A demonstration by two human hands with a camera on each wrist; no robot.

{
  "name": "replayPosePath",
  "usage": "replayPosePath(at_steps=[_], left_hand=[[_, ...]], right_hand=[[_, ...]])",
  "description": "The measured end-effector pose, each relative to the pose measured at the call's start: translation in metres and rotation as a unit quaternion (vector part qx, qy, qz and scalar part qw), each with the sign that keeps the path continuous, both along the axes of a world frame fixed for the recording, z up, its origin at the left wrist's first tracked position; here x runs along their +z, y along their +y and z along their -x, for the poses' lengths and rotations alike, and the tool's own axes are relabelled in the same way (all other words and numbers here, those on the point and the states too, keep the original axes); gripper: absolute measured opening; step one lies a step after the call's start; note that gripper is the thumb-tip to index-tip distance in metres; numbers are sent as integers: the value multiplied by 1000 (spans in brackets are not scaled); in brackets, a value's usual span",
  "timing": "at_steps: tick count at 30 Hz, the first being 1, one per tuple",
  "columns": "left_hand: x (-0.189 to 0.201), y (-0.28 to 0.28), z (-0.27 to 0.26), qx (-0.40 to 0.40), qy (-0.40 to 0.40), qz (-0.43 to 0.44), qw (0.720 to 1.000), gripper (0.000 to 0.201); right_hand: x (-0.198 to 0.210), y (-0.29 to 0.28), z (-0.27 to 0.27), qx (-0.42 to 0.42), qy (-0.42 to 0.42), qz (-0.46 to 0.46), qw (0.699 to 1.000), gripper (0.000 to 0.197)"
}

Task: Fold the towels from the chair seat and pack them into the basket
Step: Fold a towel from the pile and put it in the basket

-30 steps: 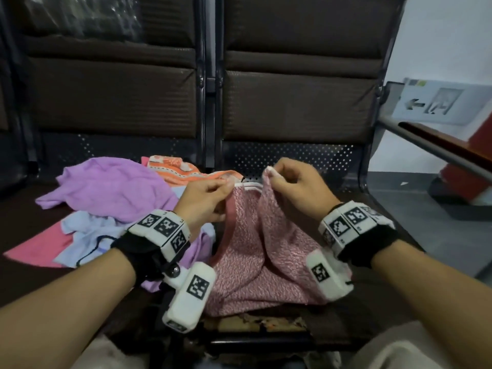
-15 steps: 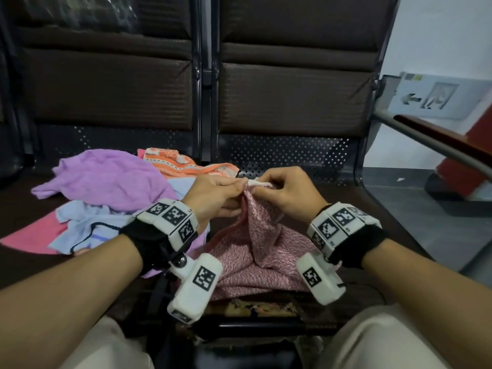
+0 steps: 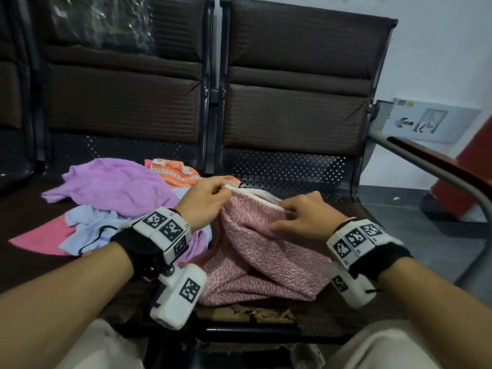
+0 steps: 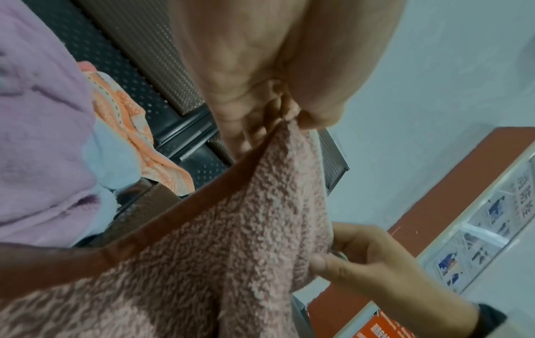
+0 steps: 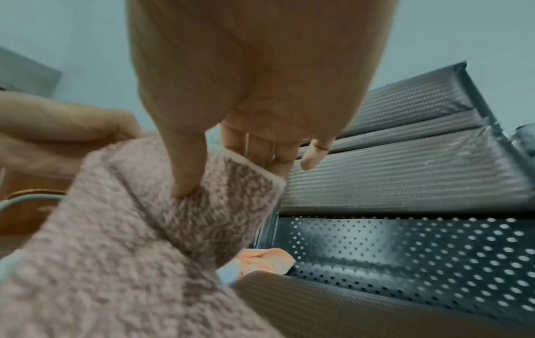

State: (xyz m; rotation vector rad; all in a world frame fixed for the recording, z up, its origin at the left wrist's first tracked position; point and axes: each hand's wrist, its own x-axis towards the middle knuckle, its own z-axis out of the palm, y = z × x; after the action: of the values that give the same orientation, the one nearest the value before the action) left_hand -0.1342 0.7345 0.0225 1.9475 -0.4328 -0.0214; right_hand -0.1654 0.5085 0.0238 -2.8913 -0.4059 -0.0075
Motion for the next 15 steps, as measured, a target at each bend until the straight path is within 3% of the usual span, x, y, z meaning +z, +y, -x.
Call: replayPosePath(at_steps=[1,3,7,11,15], left_hand=[[0,3,1,6,-8,-5,1000,23],[3,6,7,-12,-21,-18,1000,21],[6,2,16,15,-13,4,1000,30],[18,-5,16,77,12,31,996,32],[35,-16,19,108,-27,59,992,25]], right_hand=[[3,-5,2,-7,-5,27,1000,34],[9,-8,9,-23,-30,-9,999,28],[20,5,20,-19,-50,-26,998,56],[30,19,28,-3,-68,23,997,13],[45,13,27,-55,-96,-43,993,18]])
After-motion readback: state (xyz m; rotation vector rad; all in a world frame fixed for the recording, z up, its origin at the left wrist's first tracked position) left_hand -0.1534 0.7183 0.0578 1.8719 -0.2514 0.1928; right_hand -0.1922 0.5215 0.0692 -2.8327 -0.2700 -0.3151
